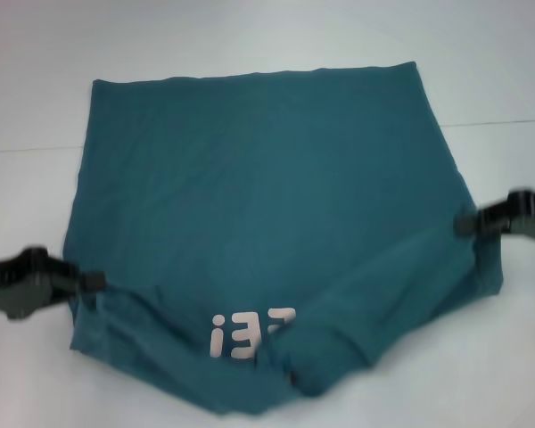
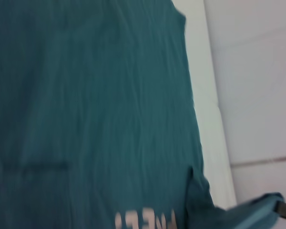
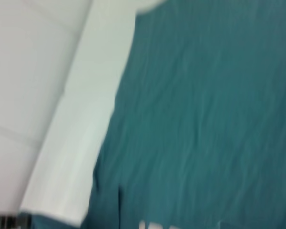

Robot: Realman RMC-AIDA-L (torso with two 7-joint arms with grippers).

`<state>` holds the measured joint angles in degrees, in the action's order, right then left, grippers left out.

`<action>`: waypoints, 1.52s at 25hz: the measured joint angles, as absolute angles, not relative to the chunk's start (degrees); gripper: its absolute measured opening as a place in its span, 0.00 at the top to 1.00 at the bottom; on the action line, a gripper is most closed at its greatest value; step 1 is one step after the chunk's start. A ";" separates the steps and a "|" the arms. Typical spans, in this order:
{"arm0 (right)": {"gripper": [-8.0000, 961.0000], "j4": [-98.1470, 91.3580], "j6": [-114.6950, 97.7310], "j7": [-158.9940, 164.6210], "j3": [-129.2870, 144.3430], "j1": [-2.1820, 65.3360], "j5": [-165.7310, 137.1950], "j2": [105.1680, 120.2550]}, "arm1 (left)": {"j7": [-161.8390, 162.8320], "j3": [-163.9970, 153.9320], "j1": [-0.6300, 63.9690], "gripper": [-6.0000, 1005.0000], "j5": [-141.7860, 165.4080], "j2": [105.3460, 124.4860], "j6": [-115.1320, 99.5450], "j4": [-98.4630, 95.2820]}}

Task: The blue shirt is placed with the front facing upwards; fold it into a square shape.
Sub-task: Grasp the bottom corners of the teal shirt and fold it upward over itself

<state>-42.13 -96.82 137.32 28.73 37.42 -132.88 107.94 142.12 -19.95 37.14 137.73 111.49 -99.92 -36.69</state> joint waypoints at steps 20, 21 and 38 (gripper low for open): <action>0.93 -39.51 -71.55 145.21 36.37 40.13 -128.79 108.41 | 152.12 -33.39 47.57 0.99 138.17 109.13 -76.28 -34.18; 0.93 -39.23 -70.65 145.61 37.63 40.52 -129.03 108.41 | 151.99 -34.40 48.06 0.99 138.17 109.26 -75.01 -34.05; 0.92 -35.82 -63.60 150.67 41.46 51.22 -145.08 108.62 | 151.44 -40.69 50.26 0.99 138.16 109.83 -64.15 -33.75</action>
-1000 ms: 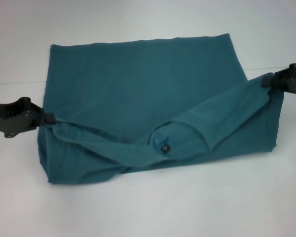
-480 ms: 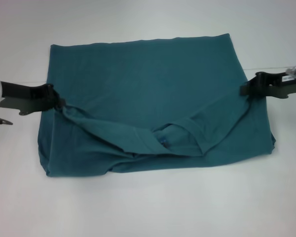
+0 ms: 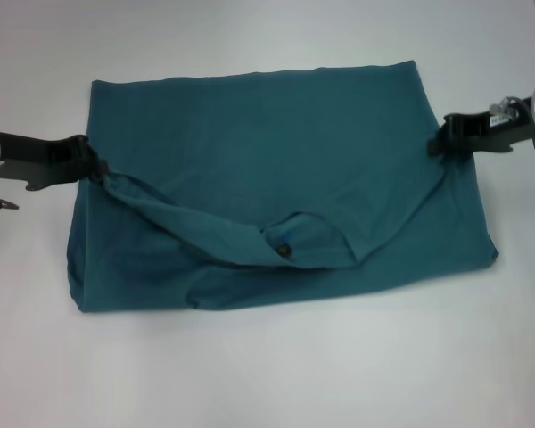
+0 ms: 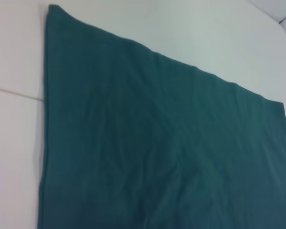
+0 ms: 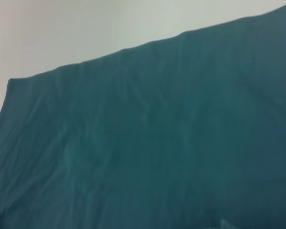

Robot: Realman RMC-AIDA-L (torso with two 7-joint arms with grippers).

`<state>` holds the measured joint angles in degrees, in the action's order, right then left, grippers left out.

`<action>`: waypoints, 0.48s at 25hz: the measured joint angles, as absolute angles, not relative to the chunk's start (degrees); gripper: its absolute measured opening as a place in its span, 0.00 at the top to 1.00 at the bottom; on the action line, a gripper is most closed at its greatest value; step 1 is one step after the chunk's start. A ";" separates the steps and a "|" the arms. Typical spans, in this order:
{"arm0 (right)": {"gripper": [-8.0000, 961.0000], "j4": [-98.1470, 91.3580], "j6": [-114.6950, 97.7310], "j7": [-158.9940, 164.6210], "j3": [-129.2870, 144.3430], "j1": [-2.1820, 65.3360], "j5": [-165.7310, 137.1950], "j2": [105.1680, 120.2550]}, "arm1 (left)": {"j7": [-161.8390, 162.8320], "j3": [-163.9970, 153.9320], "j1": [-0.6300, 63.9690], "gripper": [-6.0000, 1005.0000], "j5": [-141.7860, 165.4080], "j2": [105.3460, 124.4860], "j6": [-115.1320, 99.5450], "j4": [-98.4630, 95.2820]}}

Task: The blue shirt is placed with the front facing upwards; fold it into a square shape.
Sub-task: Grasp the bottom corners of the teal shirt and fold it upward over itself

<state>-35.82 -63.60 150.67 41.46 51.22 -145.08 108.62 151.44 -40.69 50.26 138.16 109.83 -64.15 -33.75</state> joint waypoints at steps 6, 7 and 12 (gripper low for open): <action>0.92 -36.14 -62.61 151.15 41.24 52.61 -145.01 108.06 | 149.94 -40.37 51.28 0.99 137.99 109.36 -63.06 -33.80; 0.92 -36.14 -62.61 151.15 41.24 52.61 -145.01 108.06 | 149.18 -40.20 51.57 0.99 137.84 109.31 -62.96 -33.79; 0.92 -36.16 -61.73 152.18 41.31 52.71 -144.89 107.68 | 148.18 -40.34 52.85 0.99 137.78 109.23 -61.52 -33.77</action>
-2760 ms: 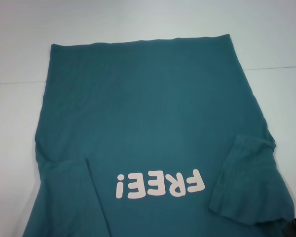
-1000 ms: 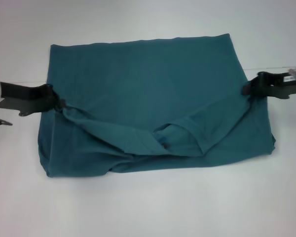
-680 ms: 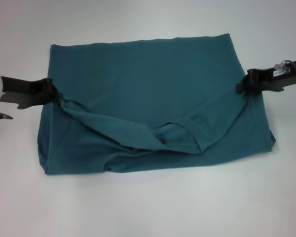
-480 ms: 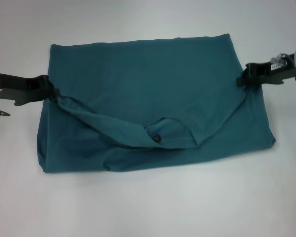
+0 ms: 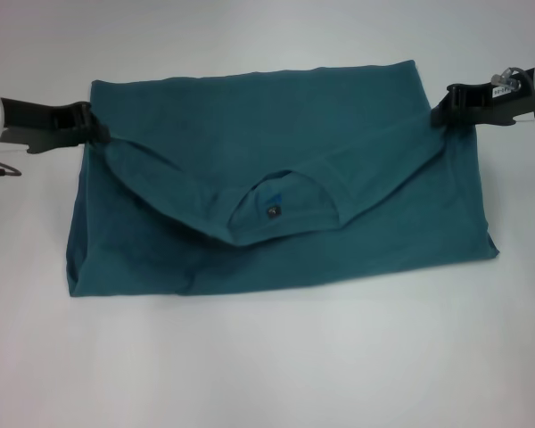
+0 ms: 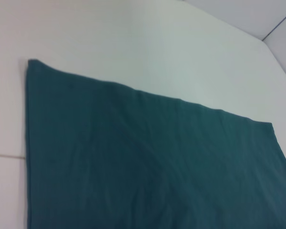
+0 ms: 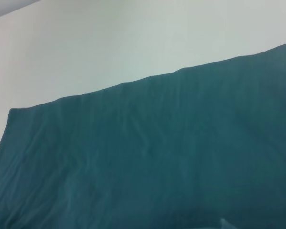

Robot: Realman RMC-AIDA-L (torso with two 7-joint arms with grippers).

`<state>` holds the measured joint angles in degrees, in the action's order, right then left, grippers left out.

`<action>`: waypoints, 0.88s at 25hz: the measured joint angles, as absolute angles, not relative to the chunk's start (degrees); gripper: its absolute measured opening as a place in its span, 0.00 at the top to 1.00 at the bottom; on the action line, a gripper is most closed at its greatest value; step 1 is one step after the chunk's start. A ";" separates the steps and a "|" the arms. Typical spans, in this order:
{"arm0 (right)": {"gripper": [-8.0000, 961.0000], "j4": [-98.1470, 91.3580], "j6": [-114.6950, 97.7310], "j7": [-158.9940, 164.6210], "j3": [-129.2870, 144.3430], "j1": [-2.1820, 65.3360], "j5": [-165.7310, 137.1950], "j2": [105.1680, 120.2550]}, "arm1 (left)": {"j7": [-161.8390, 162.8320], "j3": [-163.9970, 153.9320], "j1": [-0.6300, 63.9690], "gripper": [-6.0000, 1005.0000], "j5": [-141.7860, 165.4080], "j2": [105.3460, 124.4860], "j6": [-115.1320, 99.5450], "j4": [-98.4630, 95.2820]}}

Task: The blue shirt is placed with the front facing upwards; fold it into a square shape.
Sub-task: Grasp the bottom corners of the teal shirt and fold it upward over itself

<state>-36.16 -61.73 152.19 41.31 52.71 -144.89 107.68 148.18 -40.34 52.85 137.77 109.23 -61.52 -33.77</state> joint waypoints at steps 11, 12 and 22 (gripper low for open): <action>0.91 -31.45 -55.72 151.75 45.14 52.73 -145.12 108.06 | 143.89 -41.23 53.50 0.99 138.18 111.20 -53.88 -29.30; 0.91 -30.75 -54.60 151.75 46.22 52.72 -145.12 108.25 | 143.89 -41.23 53.50 0.99 138.18 111.20 -53.88 -29.30; 0.91 -29.82 -46.70 151.70 50.99 52.26 -145.34 109.80 | 144.01 -43.62 52.32 0.99 138.34 111.97 -49.41 -29.00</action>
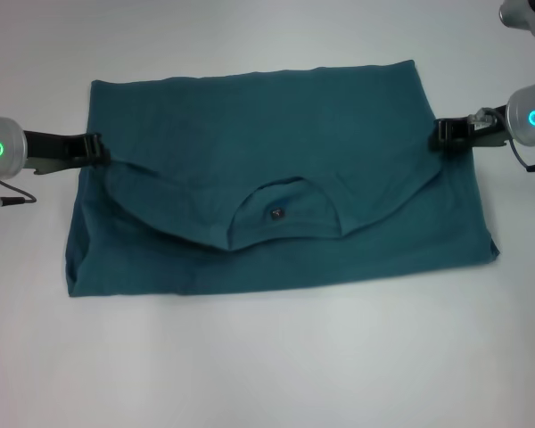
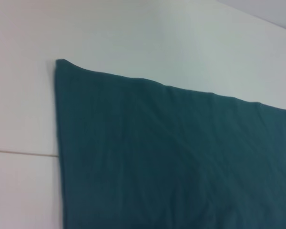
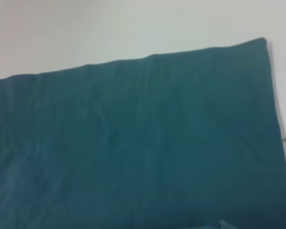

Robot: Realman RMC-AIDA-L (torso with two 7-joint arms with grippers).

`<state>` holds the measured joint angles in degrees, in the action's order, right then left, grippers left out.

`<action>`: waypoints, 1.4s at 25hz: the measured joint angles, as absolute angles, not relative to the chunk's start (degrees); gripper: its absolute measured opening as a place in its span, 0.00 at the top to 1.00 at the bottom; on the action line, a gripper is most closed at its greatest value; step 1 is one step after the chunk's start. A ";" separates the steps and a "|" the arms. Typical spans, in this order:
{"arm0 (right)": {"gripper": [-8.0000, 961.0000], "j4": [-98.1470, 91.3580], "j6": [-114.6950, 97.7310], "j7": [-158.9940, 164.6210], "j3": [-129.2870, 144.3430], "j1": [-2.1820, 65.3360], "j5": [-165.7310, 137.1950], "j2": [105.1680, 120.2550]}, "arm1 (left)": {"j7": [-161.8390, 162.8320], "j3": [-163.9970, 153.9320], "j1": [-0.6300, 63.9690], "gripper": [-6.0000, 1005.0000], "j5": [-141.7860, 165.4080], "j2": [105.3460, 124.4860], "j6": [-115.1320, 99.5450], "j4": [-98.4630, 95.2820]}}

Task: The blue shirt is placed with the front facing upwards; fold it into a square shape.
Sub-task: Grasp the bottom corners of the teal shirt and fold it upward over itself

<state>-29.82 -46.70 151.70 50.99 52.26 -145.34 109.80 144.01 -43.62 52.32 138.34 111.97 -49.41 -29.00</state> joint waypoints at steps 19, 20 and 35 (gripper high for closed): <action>0.90 -28.14 -43.43 151.69 51.00 52.22 -145.24 110.02 | 143.84 -43.63 52.34 0.99 139.69 112.85 -45.57 -28.82; 0.90 -28.03 -43.27 151.57 51.01 52.16 -145.25 110.11 | 143.63 -43.66 52.18 0.99 139.78 113.11 -45.47 -28.85; 0.70 -27.42 -42.80 151.10 51.18 52.83 -151.80 110.84 | 147.26 -43.68 50.94 0.97 139.75 114.00 -45.87 -29.13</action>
